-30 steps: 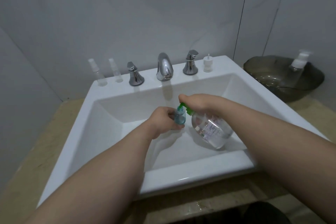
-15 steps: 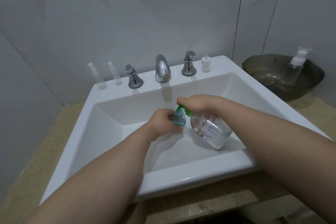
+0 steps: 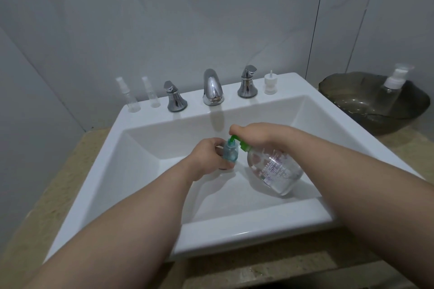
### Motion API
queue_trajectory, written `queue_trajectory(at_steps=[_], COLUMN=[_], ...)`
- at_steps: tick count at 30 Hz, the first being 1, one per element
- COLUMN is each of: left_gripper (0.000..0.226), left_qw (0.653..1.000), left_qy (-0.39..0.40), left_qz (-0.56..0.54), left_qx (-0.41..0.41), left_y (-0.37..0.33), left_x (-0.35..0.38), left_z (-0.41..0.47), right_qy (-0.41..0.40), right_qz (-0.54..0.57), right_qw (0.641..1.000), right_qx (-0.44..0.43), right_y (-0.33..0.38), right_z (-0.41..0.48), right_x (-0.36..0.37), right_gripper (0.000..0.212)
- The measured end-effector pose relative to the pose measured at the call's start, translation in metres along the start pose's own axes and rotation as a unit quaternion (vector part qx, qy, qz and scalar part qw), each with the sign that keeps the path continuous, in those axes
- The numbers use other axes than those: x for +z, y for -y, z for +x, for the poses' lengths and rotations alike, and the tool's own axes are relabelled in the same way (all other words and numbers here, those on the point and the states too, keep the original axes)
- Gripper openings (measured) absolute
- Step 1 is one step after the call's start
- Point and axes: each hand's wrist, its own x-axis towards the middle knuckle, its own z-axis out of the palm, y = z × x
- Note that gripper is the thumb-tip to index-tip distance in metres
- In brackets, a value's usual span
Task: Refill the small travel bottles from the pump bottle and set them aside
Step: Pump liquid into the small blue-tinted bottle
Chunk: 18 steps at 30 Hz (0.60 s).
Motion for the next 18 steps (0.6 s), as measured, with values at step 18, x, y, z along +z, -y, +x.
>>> queue_trajectory(at_steps=[18], left_gripper=[0.019], left_qw=[0.998], left_qy=[0.023], left_qz=[0.050], left_qx=[0.014], left_y=[-0.0060], left_x=[0.0066], left_z=[-0.0036], right_qy=[0.002], right_qz=[0.016], right_qw=[1.000], right_qx=[0.006], right_y=[-0.0018], right_z=[-0.0012], right_x=[-0.0012], right_gripper=[0.048])
